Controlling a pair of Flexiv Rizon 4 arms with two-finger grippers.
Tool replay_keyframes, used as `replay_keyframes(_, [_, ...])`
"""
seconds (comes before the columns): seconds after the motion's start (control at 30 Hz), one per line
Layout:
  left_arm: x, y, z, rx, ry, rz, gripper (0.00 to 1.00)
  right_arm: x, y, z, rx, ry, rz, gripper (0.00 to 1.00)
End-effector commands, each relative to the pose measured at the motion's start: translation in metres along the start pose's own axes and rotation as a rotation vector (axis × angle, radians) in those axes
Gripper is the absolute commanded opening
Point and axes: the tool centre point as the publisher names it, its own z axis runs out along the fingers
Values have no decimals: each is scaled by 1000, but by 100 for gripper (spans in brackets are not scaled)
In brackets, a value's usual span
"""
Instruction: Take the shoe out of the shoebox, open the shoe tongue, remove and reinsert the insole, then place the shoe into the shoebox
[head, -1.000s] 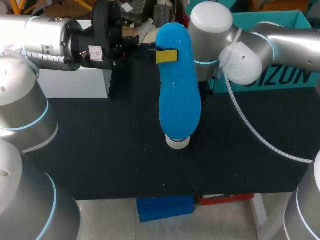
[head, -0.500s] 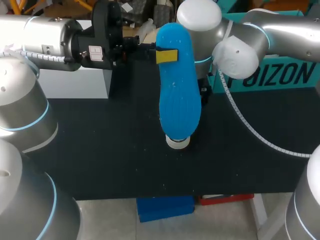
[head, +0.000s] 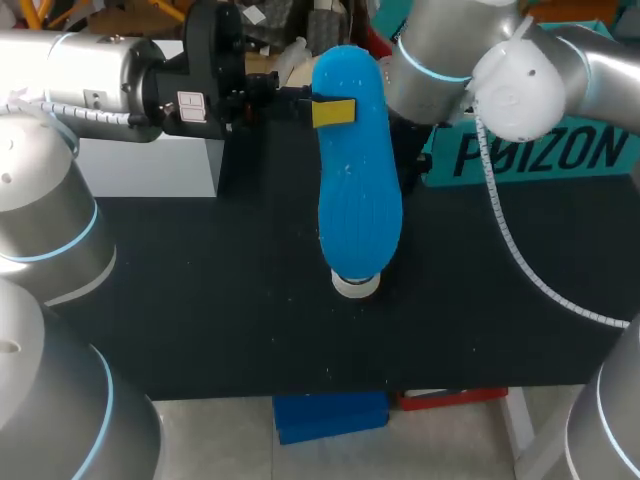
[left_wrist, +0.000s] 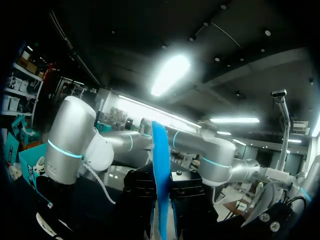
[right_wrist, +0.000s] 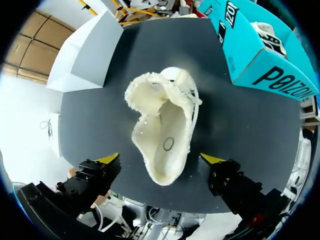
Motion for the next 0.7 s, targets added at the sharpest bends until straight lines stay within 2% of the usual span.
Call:
replay_keyframes(0.03, [0, 1, 2, 3, -5, 1, 0, -21, -13, -17, -28, 564, 16, 100])
replay_keyframes(0.1, [0, 1, 2, 3, -5, 1, 0, -23, -14, -19, -36, 732, 32, 100])
replay_keyframes(0.17, [0, 1, 2, 3, -5, 1, 0, -26, -14, -23, -58, 948, 49, 100])
replay_keyframes(0.7, [0, 1, 2, 3, -5, 1, 0, -30, -17, -22, -60, 970, 63, 100])
